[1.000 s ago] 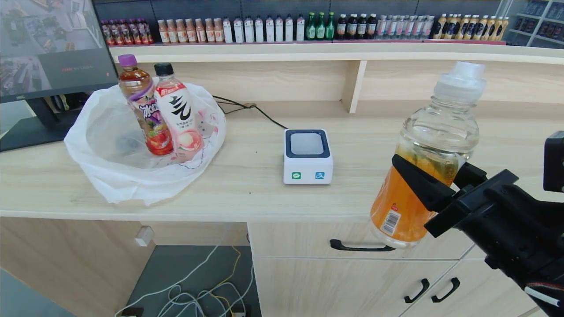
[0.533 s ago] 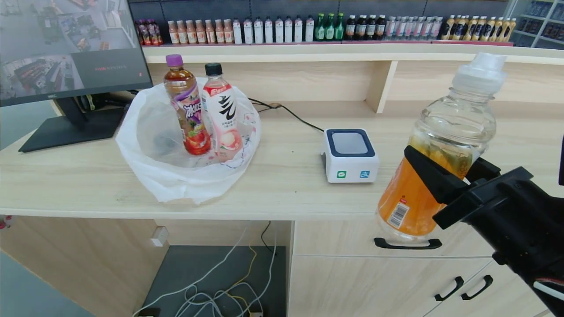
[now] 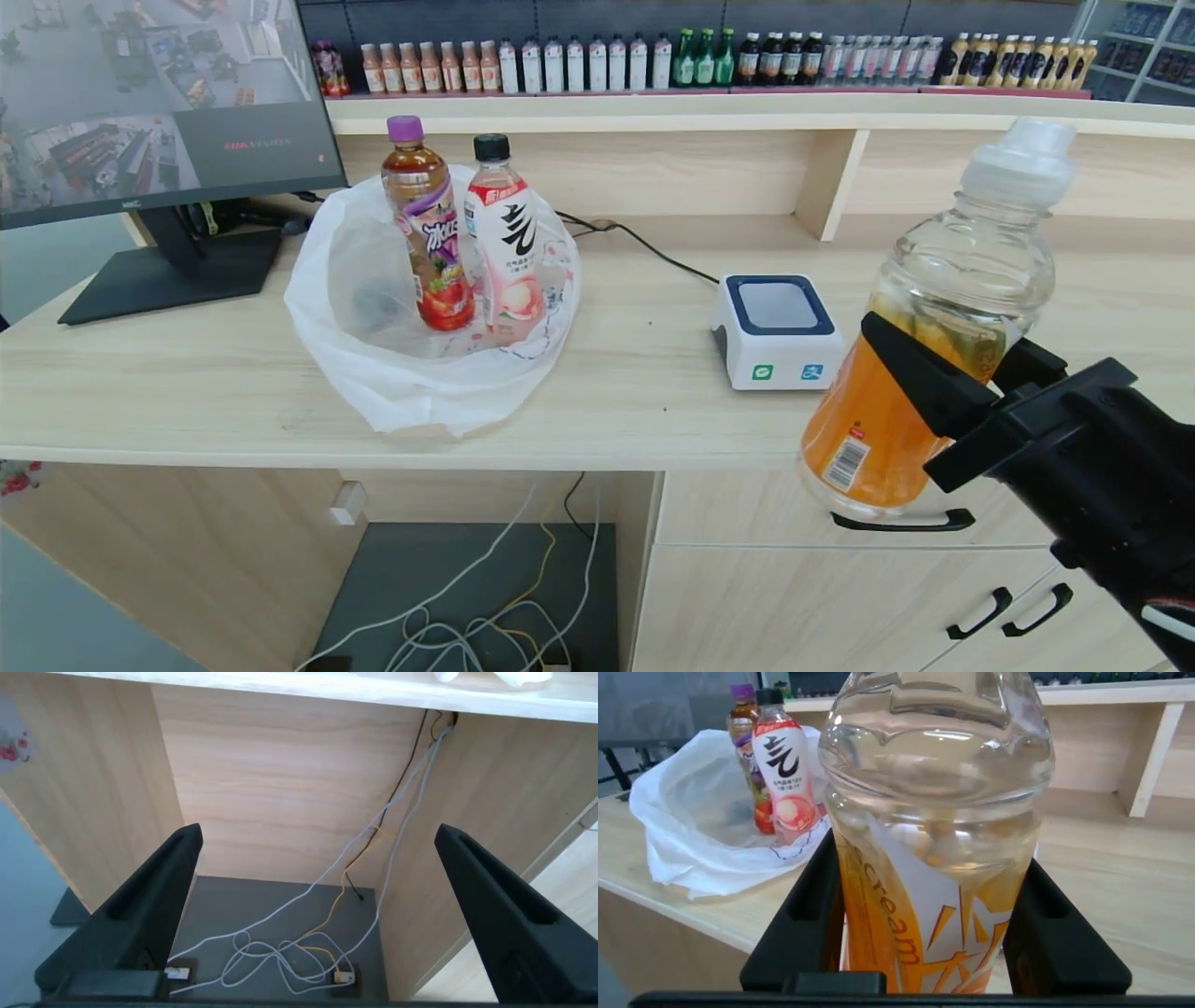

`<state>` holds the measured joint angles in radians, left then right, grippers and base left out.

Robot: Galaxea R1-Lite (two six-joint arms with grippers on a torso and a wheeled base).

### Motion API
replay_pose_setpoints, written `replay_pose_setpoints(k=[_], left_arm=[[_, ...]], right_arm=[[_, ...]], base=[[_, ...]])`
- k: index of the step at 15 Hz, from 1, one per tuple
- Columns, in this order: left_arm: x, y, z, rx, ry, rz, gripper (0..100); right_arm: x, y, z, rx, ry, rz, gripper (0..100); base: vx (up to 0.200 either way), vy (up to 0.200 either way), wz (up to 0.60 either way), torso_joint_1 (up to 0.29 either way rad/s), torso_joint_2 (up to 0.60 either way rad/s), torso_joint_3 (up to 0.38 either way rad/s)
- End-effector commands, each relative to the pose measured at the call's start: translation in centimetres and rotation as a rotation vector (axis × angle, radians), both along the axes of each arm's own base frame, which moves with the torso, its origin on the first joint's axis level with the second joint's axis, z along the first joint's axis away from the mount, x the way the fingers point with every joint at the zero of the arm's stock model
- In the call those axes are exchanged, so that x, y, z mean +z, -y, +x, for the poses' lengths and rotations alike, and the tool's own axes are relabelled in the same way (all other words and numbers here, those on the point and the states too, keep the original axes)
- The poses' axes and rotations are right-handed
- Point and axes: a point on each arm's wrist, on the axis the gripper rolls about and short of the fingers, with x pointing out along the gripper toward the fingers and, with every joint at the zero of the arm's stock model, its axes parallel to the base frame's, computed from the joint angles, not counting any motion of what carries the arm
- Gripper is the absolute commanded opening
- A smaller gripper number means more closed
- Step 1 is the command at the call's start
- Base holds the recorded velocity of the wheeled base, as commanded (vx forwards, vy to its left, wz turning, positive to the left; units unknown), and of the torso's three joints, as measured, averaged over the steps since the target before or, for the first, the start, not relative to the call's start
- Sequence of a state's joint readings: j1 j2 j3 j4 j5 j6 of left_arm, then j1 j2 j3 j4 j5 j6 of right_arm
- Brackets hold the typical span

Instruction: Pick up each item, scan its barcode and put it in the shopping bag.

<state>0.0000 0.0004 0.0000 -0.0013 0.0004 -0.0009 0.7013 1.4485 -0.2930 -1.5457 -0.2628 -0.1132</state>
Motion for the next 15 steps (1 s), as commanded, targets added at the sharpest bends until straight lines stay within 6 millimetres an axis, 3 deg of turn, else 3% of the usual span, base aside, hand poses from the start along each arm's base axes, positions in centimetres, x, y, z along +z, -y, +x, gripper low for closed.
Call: replay_pose_setpoints(k=[1, 3, 6, 10, 15], left_arm=[[0.0, 0.0, 0.0, 0.000, 0.001, 0.001, 100], [0.0, 0.0, 0.0, 0.001, 0.001, 0.001, 100], [0.0, 0.0, 0.0, 0.001, 0.001, -0.001, 100], [0.0, 0.0, 0.0, 0.001, 0.001, -0.001, 100], [0.0, 0.0, 0.0, 0.001, 0.001, -0.001, 100]], right_arm=[[0.6, -0.2, 0.2, -0.003, 0.026, 0.010, 0], [2.2, -0.7, 0.6, 0.025, 0.109, -0.010, 0], [2.6, -0.7, 1.5, 0.086, 0.221, -0.153, 0], [4.1, -1.6, 4.3, 0.141, 0.384, -0.324, 0], [2.8, -4.6, 9.4, 0.103, 0.697, -0.640, 0]], base=[[0.000, 0.000, 0.00, 0.000, 0.00, 0.000], [0.000, 0.000, 0.00, 0.000, 0.00, 0.000], [0.000, 0.000, 0.00, 0.000, 0.00, 0.000], [0.000, 0.000, 0.00, 0.000, 0.00, 0.000], [0.000, 0.000, 0.00, 0.000, 0.00, 0.000]])
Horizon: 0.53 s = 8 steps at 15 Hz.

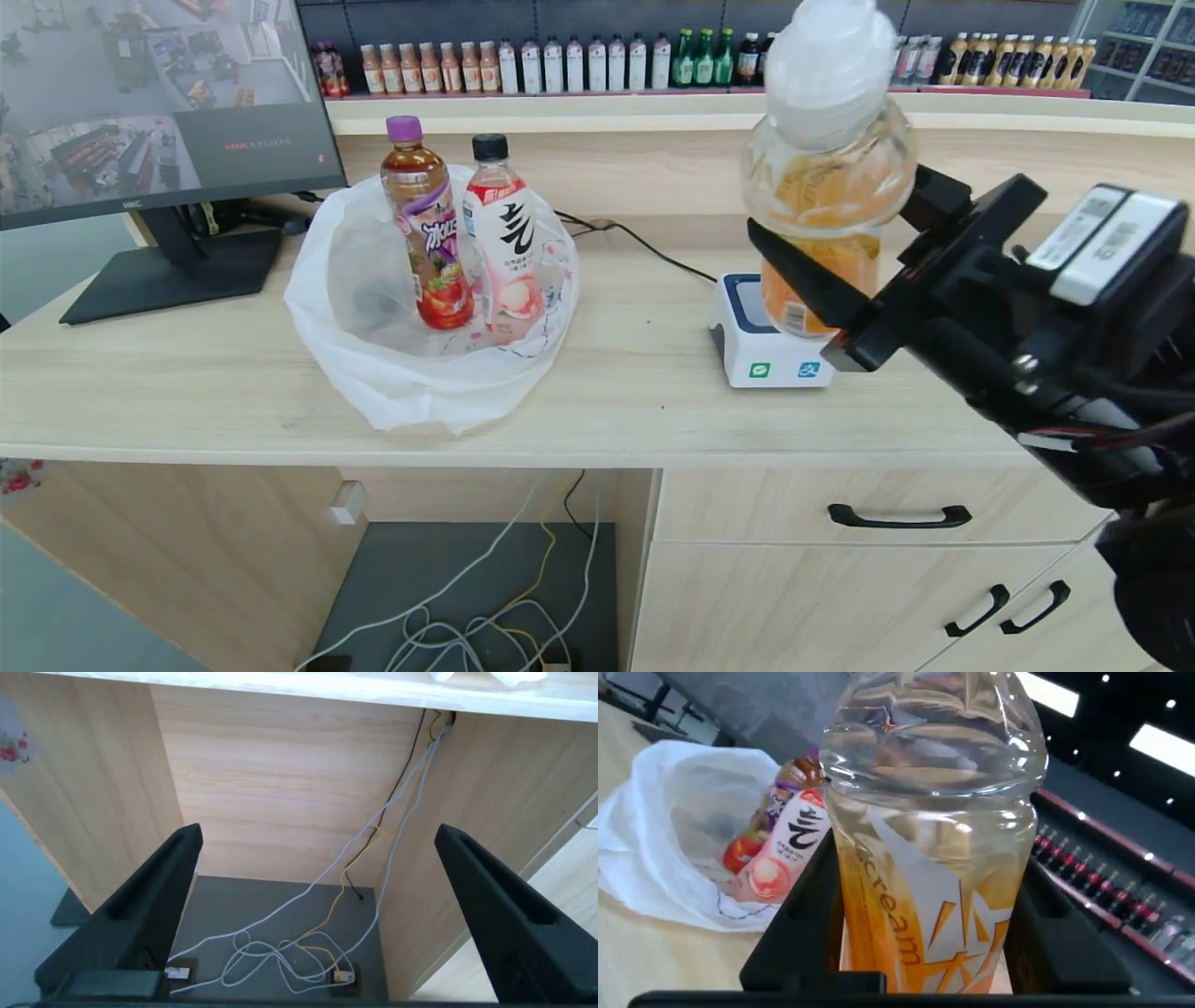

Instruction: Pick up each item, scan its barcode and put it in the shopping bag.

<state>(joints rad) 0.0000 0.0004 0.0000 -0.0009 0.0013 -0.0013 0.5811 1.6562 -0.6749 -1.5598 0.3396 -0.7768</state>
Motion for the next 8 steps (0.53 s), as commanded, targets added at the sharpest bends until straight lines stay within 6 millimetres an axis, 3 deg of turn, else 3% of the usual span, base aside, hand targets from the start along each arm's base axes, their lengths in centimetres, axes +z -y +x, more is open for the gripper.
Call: replay_pose_setpoints(k=[1, 4, 8], left_arm=[[0.0, 0.0, 0.0, 0.000, 0.001, 0.000, 100], [0.0, 0.0, 0.0, 0.000, 0.001, 0.000, 100], [0.0, 0.0, 0.0, -0.001, 0.001, 0.000, 100]], right_arm=[[-1.9, -1.4, 3.7, -0.030, 0.087, -0.122, 0], [-1.0, -1.0, 5.9, -0.058, 0.275, -0.204, 0], [-1.0, -0.9, 7.2, -0.044, 0.357, -0.254, 0]], base=[[0.000, 0.000, 0.00, 0.000, 0.00, 0.000], [0.000, 0.000, 0.00, 0.000, 0.00, 0.000], [0.000, 0.000, 0.00, 0.000, 0.00, 0.000]])
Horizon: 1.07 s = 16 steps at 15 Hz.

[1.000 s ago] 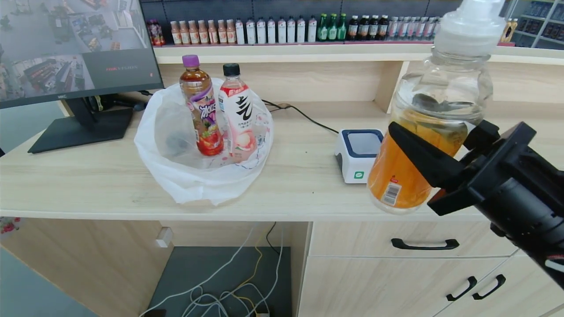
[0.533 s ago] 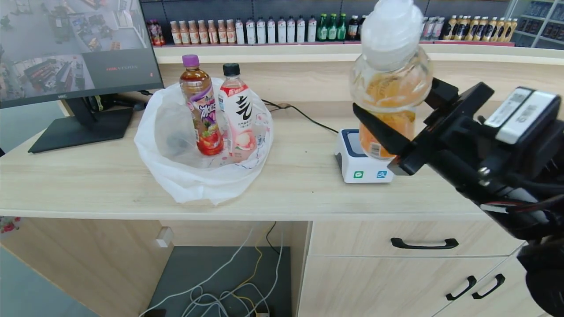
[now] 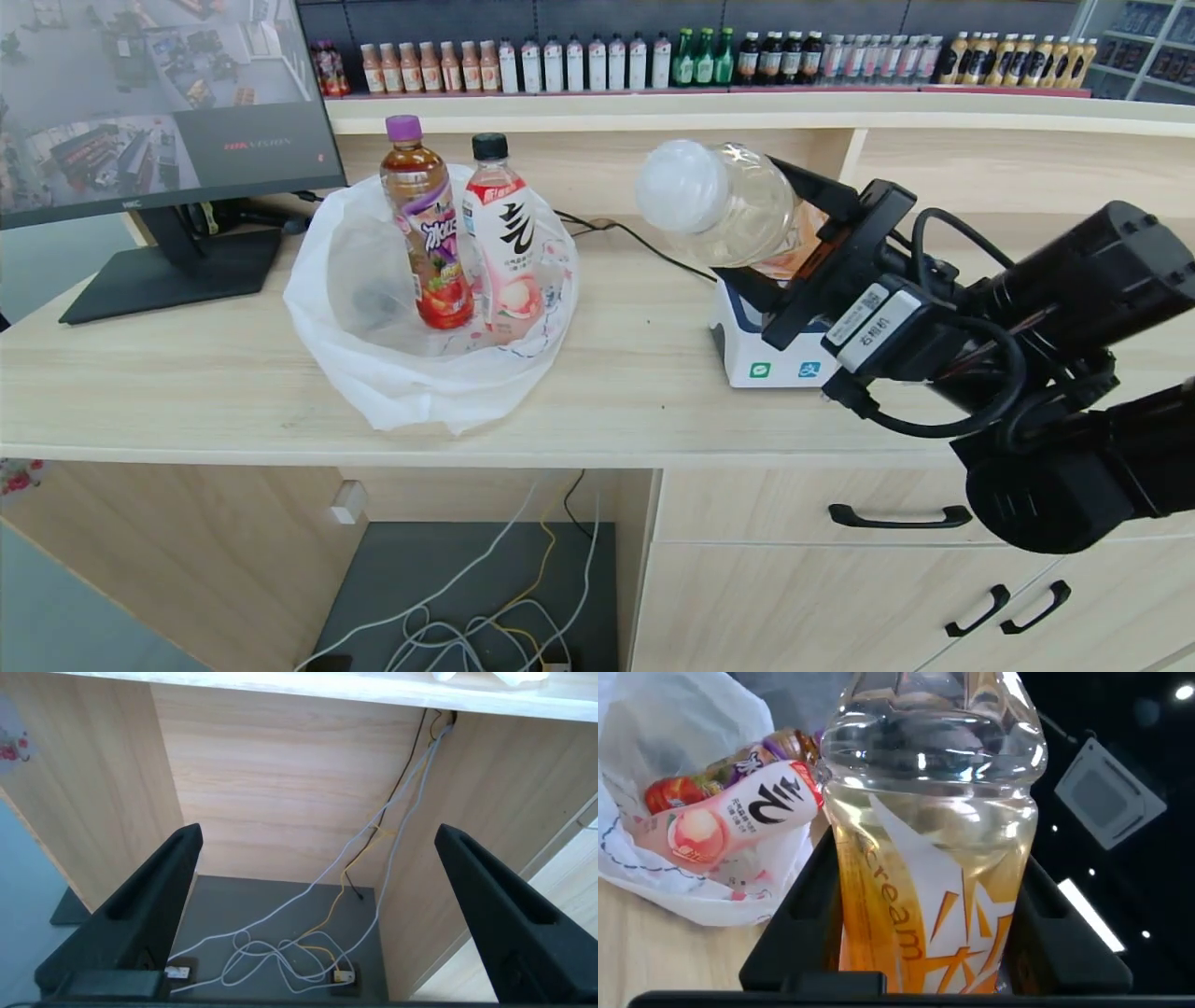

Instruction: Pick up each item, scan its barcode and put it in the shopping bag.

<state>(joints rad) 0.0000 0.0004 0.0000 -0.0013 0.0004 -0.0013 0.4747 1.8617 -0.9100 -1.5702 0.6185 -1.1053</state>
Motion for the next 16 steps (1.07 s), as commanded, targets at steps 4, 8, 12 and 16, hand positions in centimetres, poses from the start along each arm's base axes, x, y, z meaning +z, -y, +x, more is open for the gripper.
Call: replay_pose_setpoints(k=[4, 8, 12, 16], left_arm=[[0.0, 0.0, 0.0, 0.000, 0.001, 0.000, 100], [0.0, 0.0, 0.0, 0.000, 0.001, 0.000, 100], [0.0, 0.0, 0.0, 0.001, 0.001, 0.000, 100], [0.0, 0.0, 0.0, 0.001, 0.001, 0.000, 100]], right_arm=[[-1.3, -0.4, 1.4, 0.043, 0.054, -0.081, 0], [-1.2, -0.2, 1.6, 0.060, 0.103, -0.114, 0], [-0.7, 0.1, 1.9, 0.083, 0.138, -0.127, 0], [-0.7, 1.4, 3.0, 0.089, 0.159, -0.160, 0]], base=[[0.000, 0.000, 0.00, 0.000, 0.00, 0.000], [0.000, 0.000, 0.00, 0.000, 0.00, 0.000], [0.000, 0.000, 0.00, 0.000, 0.00, 0.000], [0.000, 0.000, 0.00, 0.000, 0.00, 0.000]])
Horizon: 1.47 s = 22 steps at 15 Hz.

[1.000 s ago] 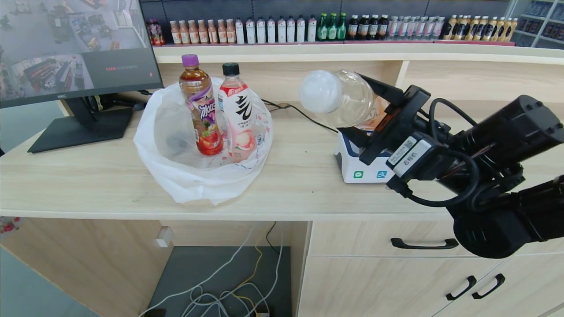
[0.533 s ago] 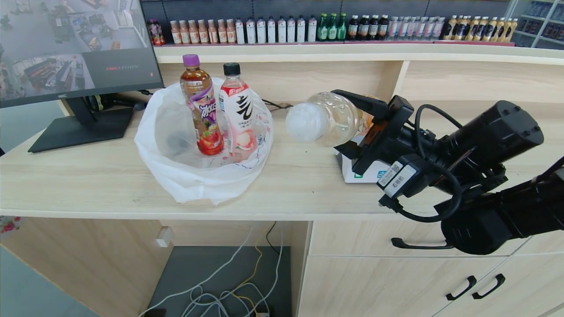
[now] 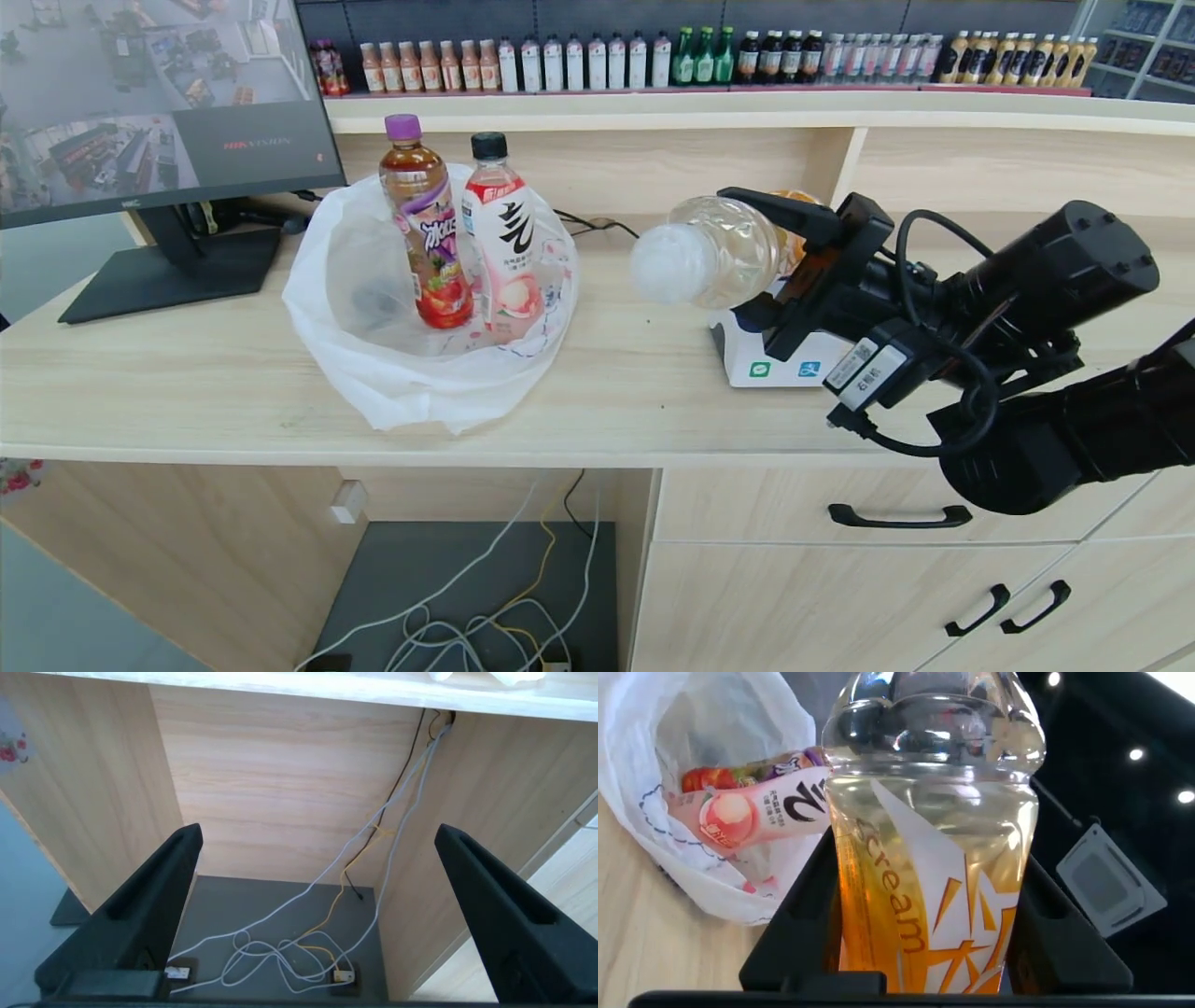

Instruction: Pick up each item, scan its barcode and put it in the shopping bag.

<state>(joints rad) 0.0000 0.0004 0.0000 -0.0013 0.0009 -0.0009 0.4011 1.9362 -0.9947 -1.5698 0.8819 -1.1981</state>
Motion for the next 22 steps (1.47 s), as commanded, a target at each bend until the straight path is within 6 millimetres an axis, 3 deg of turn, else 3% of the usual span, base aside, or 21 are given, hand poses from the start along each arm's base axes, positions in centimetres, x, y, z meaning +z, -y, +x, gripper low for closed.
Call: replay_pose_setpoints(k=[1, 3, 10, 22], left_arm=[[0.0, 0.0, 0.0, 0.001, 0.001, -0.001, 100], [0.0, 0.0, 0.0, 0.001, 0.001, -0.001, 100], [0.0, 0.0, 0.0, 0.001, 0.001, -0.001, 100], [0.0, 0.0, 0.0, 0.001, 0.001, -0.001, 100]], right_arm=[[-0.4, 0.6, 0.7, -0.020, -0.004, -0.005, 0], [0.1, 0.6, 0.7, -0.015, 0.035, -0.010, 0], [-2.0, 1.3, 1.7, -0.046, -0.012, -0.043, 0], [-2.8, 1.5, 1.8, -0.053, -0.041, -0.054, 0]], base=[[0.000, 0.000, 0.00, 0.000, 0.00, 0.000], [0.000, 0.000, 0.00, 0.000, 0.00, 0.000], [0.000, 0.000, 0.00, 0.000, 0.00, 0.000], [0.000, 0.000, 0.00, 0.000, 0.00, 0.000]])
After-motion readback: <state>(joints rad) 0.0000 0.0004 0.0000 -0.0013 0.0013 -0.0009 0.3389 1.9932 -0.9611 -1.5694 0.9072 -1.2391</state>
